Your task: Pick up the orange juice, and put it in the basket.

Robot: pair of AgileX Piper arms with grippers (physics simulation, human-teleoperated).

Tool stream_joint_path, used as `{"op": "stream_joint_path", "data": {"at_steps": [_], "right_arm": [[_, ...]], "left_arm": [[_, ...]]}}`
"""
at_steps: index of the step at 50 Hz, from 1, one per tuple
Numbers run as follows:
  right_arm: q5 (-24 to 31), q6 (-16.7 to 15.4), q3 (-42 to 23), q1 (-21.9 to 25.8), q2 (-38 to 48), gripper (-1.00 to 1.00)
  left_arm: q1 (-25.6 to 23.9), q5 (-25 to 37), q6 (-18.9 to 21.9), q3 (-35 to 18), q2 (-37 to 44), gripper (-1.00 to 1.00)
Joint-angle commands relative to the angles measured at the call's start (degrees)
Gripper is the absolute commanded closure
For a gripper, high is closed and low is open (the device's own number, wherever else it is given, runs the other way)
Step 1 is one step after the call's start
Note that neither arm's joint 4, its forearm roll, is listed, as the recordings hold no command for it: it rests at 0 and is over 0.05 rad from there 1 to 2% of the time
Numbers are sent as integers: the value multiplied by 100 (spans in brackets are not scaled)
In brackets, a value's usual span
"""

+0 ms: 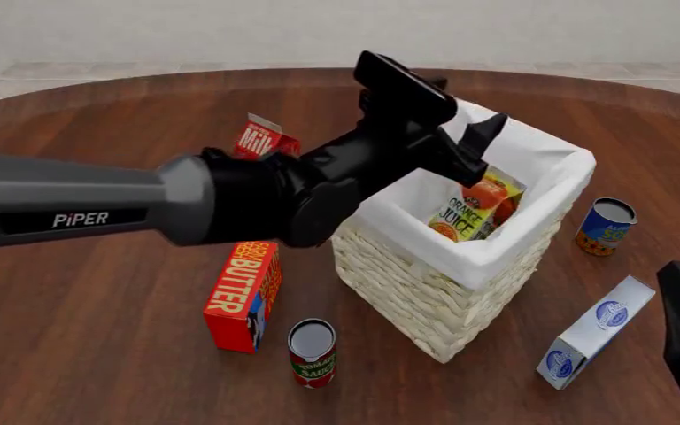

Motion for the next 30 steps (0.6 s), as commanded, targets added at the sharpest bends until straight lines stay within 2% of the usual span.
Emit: {"op": "stream_joint_path", "data": {"at_steps": [1,21,22,23,24,30], "right_arm": [[-7,-59,0,29,0,-100],[36,-170,-1,67,1,-100],[38,-180,-1,68,1,-100],[38,-180,-1,68,1,-100],[41,-186,-1,70,1,-100],[48,-205,-1,77,2,-100]], "left_arm": [[-12,-360,79,254,-135,-100],[97,-800,176,497,-243,-100],[107,-179,154,379,-674,-100],[107,-172,154,375,-677,-100],[150,807,179,112,-1488,-100],[188,924,215,126,-1745,-100]]}}
